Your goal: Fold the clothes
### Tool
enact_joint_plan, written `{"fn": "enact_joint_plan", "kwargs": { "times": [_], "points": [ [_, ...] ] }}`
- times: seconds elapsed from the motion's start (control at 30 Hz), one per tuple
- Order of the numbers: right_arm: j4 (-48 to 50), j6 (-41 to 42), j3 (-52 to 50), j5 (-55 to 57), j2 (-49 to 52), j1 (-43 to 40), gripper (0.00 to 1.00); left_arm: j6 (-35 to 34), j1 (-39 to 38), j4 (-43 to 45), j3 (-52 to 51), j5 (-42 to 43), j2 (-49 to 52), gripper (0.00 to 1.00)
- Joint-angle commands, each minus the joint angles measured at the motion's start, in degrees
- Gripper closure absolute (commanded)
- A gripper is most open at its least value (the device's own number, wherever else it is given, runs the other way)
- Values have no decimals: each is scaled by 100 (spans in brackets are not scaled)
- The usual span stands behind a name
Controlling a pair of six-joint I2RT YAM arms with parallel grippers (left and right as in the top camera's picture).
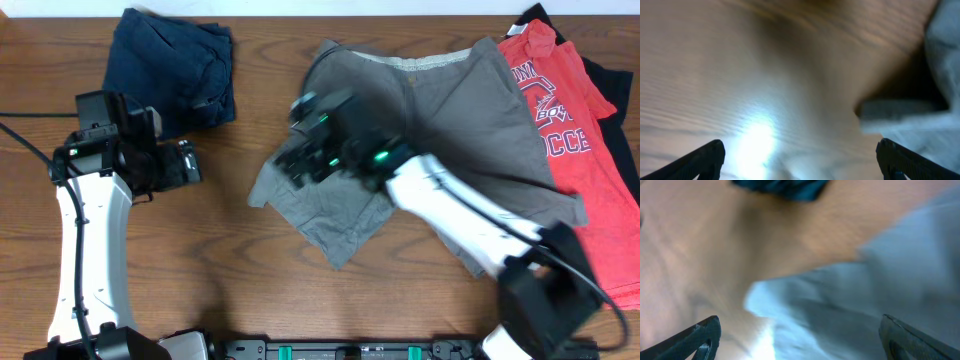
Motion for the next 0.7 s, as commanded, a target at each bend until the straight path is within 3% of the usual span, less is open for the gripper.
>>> {"fn": "enact_joint_plan", "kwargs": {
  "times": [0.0,0.27,0.5,0.67],
  "points": [
    [-376,-302,210,319,-586,-671,1,-24,-151,-376,142,734,-31,2],
    [-778,-299,210,-31,-732,-1950,1,-297,-984,-1075,-238,732,-31,2],
    [-804,-494,208,105,-704,-2170,1,-824,-2090,-42,-951,656,-26,4],
    [-863,-494,203,278,-704,-2170,8,-1762,-2850,691,-1349,-201,9,10]
  ]
}}
